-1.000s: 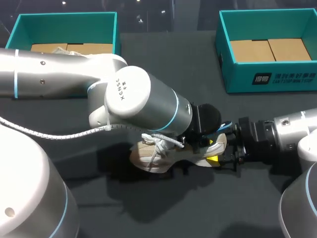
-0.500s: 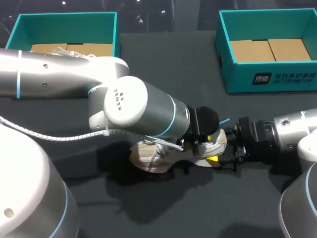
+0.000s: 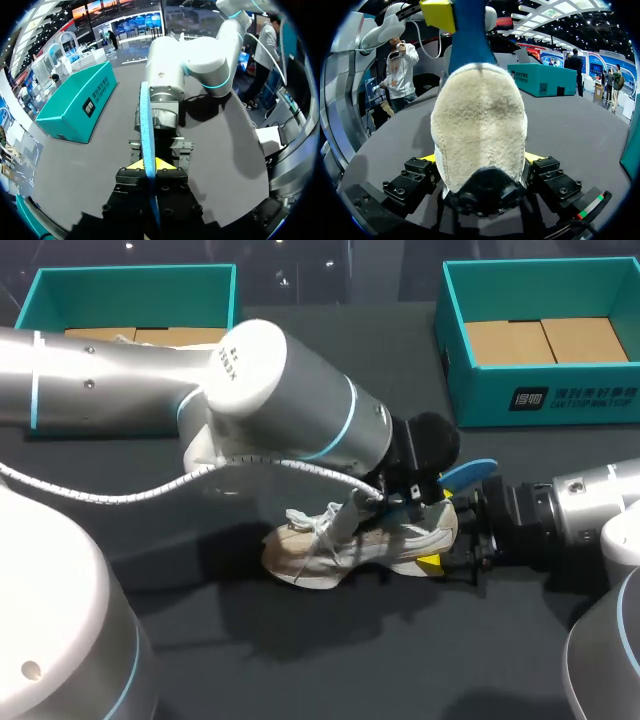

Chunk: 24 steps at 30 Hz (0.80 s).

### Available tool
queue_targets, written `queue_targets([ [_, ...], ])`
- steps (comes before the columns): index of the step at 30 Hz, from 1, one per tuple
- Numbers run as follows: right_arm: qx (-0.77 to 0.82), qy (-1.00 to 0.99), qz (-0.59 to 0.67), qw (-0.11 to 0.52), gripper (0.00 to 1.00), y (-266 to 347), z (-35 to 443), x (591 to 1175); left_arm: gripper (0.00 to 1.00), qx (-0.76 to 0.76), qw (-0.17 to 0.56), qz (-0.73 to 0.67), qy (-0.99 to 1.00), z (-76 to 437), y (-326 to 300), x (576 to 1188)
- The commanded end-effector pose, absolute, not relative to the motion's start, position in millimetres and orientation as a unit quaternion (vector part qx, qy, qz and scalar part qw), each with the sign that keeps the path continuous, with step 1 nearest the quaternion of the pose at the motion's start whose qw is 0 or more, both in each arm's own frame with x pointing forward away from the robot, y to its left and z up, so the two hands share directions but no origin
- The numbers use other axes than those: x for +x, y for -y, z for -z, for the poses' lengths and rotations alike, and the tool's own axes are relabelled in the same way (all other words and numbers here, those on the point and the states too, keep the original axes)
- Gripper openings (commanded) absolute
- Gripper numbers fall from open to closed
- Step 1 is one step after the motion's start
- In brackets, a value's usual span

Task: Take the shoe out of the shoebox, open the shoe tongue, remove and reinsert the insole, then place the shoe into the shoebox

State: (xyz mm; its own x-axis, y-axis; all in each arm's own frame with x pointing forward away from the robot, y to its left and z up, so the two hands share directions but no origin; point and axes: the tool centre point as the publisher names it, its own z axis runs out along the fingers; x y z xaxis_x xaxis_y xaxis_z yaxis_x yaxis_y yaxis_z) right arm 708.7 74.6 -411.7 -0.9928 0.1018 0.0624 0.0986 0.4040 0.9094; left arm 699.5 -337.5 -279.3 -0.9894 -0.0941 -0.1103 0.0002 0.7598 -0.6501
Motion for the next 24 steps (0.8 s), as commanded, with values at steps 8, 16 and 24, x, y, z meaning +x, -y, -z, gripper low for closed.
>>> queue_targets([
  [8, 0.061, -0.839, -0.54, 0.002, 0.0, -75.8, 412.4, 708.2, 0.0, -0.016, 0.021, 0.356, -0.934, 235.3, 335.8, 688.1],
  [16, 0.061, -0.839, -0.54, 0.002, 0.0, -75.8, 412.4, 708.2, 0.0, -0.016, 0.021, 0.356, -0.934, 235.3, 335.8, 688.1],
  [24, 0.061, -0.839, -0.54, 0.002, 0.0, -75.8, 412.4, 708.2, 0.0, -0.042, -0.058, 0.454, -0.888, 184.7, 332.0, 684.8],
])
